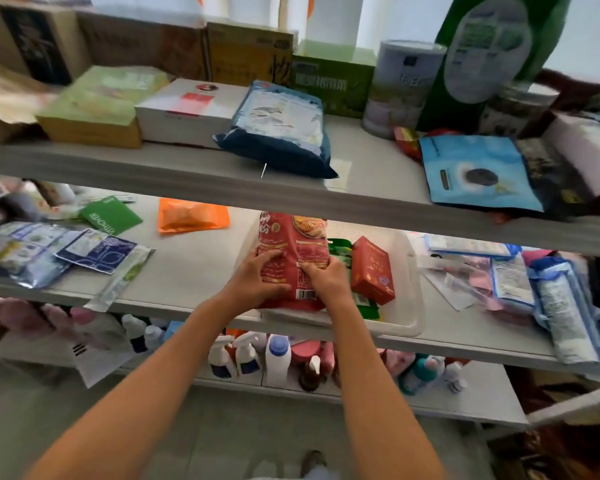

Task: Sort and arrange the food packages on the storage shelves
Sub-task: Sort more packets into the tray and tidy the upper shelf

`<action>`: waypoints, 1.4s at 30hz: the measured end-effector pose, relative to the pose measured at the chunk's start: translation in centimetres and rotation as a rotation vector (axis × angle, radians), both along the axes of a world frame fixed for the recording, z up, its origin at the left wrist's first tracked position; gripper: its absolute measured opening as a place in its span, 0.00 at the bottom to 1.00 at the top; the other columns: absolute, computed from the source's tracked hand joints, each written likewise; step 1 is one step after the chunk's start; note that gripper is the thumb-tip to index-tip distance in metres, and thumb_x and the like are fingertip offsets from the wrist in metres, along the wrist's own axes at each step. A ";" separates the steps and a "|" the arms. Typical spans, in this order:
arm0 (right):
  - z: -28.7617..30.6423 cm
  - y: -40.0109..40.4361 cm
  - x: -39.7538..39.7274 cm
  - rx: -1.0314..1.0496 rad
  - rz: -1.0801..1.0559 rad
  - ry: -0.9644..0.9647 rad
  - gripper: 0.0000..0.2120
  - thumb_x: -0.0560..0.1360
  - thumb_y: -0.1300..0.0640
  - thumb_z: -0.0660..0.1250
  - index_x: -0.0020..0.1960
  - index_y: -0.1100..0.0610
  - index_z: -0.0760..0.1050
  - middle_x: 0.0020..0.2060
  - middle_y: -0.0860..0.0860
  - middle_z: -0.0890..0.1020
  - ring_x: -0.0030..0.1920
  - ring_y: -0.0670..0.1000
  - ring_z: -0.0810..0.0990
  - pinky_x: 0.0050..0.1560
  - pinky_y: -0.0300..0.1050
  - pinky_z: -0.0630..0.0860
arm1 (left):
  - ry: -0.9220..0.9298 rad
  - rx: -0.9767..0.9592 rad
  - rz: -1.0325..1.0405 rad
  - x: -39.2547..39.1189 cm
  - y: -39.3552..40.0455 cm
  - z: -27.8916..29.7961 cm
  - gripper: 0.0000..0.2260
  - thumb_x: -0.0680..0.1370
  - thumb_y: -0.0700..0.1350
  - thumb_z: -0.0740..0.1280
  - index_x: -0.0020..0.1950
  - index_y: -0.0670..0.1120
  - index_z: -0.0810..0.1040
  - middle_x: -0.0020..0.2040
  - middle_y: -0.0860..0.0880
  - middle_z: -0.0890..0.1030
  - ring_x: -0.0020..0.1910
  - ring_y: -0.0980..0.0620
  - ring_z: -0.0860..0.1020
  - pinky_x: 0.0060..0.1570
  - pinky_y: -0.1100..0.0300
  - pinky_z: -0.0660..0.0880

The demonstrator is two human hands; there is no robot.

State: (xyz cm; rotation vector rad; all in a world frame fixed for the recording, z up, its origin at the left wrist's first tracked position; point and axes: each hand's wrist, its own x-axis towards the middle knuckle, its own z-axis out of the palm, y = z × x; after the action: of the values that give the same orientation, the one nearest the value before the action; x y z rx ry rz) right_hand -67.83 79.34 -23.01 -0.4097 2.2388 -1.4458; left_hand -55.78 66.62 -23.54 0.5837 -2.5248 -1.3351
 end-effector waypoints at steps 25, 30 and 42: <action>-0.3 0.8 1.7 0.747 0.372 0.449 0.28 0.85 0.41 0.47 0.83 0.48 0.46 0.82 0.53 0.47 0.82 0.57 0.47 0.80 0.60 0.46 | -0.403 -0.765 -0.208 -1.0 0.9 0.8 0.24 0.85 0.56 0.51 0.81 0.53 0.54 0.81 0.50 0.57 0.80 0.46 0.52 0.78 0.44 0.49; 1.9 5.8 3.9 0.768 0.288 0.609 0.28 0.85 0.44 0.49 0.82 0.50 0.49 0.82 0.54 0.52 0.82 0.57 0.49 0.80 0.59 0.47 | -0.036 -0.779 -0.328 1.0 4.2 2.7 0.22 0.84 0.51 0.60 0.78 0.51 0.64 0.77 0.50 0.66 0.77 0.47 0.63 0.76 0.50 0.58; 14.2 15.3 5.7 0.449 -0.217 1.047 0.28 0.78 0.60 0.68 0.76 0.59 0.68 0.72 0.58 0.73 0.74 0.59 0.70 0.74 0.53 0.62 | 0.337 -0.712 -0.320 0.2 10.9 17.4 0.20 0.84 0.51 0.57 0.77 0.51 0.65 0.76 0.50 0.66 0.74 0.50 0.64 0.68 0.54 0.68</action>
State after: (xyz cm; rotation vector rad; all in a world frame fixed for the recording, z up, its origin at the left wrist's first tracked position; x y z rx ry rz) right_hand -62.13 94.64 -8.85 -0.9436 3.4038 -0.8021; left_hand -55.55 77.49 -6.12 -0.1800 -2.6077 -0.4581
